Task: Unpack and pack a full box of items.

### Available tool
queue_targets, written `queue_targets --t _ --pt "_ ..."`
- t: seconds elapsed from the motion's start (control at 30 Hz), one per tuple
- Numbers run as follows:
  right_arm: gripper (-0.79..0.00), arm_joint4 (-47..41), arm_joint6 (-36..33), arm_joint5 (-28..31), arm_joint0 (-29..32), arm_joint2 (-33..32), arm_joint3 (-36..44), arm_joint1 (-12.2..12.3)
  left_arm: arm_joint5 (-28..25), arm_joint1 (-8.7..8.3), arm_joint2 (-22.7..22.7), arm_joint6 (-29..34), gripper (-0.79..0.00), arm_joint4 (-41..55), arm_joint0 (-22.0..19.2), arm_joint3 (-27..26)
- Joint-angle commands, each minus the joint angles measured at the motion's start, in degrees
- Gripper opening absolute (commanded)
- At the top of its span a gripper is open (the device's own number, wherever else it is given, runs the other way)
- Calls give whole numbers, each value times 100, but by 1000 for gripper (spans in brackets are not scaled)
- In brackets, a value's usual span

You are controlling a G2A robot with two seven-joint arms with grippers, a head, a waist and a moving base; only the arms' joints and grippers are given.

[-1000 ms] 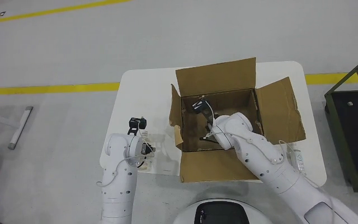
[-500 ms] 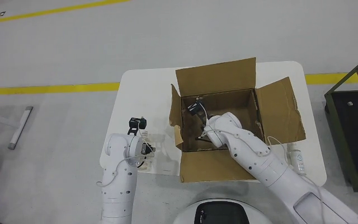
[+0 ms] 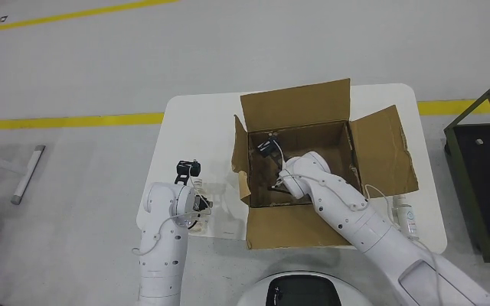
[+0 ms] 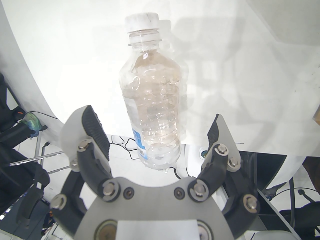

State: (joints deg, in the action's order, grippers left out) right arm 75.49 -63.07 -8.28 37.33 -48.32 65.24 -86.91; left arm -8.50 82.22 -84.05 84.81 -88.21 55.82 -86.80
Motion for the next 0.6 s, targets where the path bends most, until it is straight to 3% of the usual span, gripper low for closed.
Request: queue_targets --t 0.0,0.57 --pt "-462 13 -13 8 4 -34 20 -4 0 0 0 0 0 0 0 0" --pt "-453 196 -62 114 154 -160 65 -50 0 0 0 0 0 0 0 0"
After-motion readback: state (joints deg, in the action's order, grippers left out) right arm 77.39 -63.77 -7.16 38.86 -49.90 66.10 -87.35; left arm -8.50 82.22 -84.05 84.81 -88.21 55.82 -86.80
